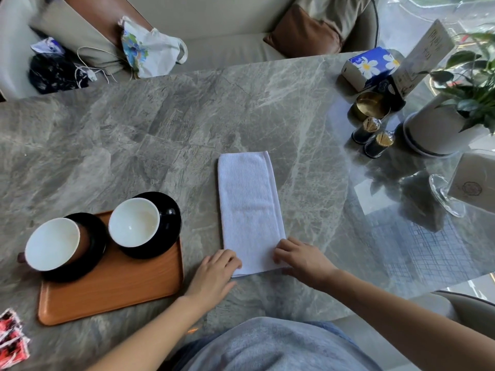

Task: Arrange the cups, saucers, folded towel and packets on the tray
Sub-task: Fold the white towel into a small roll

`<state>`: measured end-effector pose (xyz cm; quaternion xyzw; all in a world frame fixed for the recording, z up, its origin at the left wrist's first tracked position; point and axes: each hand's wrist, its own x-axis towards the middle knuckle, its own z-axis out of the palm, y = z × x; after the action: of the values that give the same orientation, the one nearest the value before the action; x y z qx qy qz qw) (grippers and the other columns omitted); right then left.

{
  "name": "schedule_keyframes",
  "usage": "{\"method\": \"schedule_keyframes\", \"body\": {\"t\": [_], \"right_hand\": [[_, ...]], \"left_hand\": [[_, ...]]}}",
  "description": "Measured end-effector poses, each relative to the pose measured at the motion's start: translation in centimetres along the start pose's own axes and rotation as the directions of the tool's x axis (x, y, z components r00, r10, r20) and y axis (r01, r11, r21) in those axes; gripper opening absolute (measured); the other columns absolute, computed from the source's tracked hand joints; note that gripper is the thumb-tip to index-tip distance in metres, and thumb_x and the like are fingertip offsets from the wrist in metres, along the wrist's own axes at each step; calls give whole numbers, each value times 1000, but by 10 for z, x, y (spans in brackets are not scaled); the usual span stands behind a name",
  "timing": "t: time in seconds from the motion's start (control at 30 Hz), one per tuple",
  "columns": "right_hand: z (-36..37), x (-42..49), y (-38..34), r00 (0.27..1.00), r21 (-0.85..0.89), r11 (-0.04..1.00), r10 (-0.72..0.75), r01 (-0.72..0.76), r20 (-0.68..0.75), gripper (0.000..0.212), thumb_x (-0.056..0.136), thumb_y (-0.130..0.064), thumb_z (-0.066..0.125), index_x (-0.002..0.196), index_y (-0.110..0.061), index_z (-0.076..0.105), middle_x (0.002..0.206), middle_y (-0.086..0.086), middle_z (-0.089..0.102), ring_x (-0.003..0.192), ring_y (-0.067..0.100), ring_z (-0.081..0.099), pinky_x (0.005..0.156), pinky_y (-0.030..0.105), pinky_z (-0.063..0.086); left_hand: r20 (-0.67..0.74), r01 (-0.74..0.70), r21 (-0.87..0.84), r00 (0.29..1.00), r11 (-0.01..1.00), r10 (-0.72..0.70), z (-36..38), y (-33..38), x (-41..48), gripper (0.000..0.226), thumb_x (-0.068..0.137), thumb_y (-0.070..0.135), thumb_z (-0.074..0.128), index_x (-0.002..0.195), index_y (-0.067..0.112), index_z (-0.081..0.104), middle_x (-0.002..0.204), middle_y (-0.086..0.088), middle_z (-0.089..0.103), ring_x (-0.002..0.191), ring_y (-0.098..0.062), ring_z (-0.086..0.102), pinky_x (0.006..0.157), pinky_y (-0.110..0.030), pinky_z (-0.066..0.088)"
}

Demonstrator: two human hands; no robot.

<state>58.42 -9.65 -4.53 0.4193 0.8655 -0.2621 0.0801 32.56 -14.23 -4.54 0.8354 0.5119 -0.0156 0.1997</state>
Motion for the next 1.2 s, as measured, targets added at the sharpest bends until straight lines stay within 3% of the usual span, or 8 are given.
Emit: {"method": "schedule_keyframes", "body": {"t": [0.2,0.37,0.57,0.77,0.87,1.0,1.1,1.2], "right_hand": [[-1,3,3,999,-75,997,-35,32,-40,19,87,-17,53,106,-20,54,112,-1,56,103,23,53,68,34,46],[3,3,-6,999,-103,995,10,-14,-39,42,77,-42,58,113,-23,47,111,-1,51,100,21,50,74,38,45],[-12,19,-4,964,317,922,256,-221,-71,24,86,-20,57,110,-19,57,110,3,63,102,25,57,77,34,45],[-55,24,-2,921,581,795,341,-174,-191,21,91,-8,53,110,-12,61,88,4,65,81,18,59,73,29,44],[-71,22,-3,955,653,720,297,-235,15,24,91,-2,50,111,-7,62,88,11,63,80,20,57,72,28,44],[-70,10,-7,915,778,487,270,-397,299,26,95,-4,42,114,-9,59,92,9,61,81,20,63,69,33,58],[-61,10,-9,895,781,452,327,-430,304,25,96,-9,44,115,-15,58,96,8,61,82,19,62,62,29,57],[-53,22,-10,880,821,416,431,-391,201,20,95,-13,49,113,-14,57,90,10,58,79,18,56,59,29,53]], "left_hand": [[-26,7,-84,1000,996,-9,-10,-6,17,14,74,17,67,85,22,62,84,8,64,78,-15,63,67,-29,48],[-76,107,-248,989,963,-130,-15,-6,27,14,93,23,47,95,17,59,93,3,67,88,-21,62,79,-31,39],[-107,243,-438,942,866,-319,-37,-9,29,15,91,31,53,88,17,57,73,-1,64,74,-30,61,64,-37,45],[-72,251,-701,906,668,-417,-53,-9,33,25,94,21,49,73,8,45,57,6,38,54,-10,38,56,-29,29],[44,291,-794,903,534,-427,-61,-6,35,29,96,16,45,68,10,41,61,3,35,57,-4,32,57,-25,25],[348,471,-845,844,253,-409,-60,0,28,21,97,26,43,77,23,47,82,1,41,75,-10,38,66,-28,30],[466,565,-812,778,144,-421,-52,0,25,16,95,33,46,81,28,51,82,8,49,71,-6,46,64,-24,34],[427,506,-859,792,80,-437,-48,-2,31,11,94,19,51,83,17,51,69,3,49,47,3,51,46,-13,42]]}}
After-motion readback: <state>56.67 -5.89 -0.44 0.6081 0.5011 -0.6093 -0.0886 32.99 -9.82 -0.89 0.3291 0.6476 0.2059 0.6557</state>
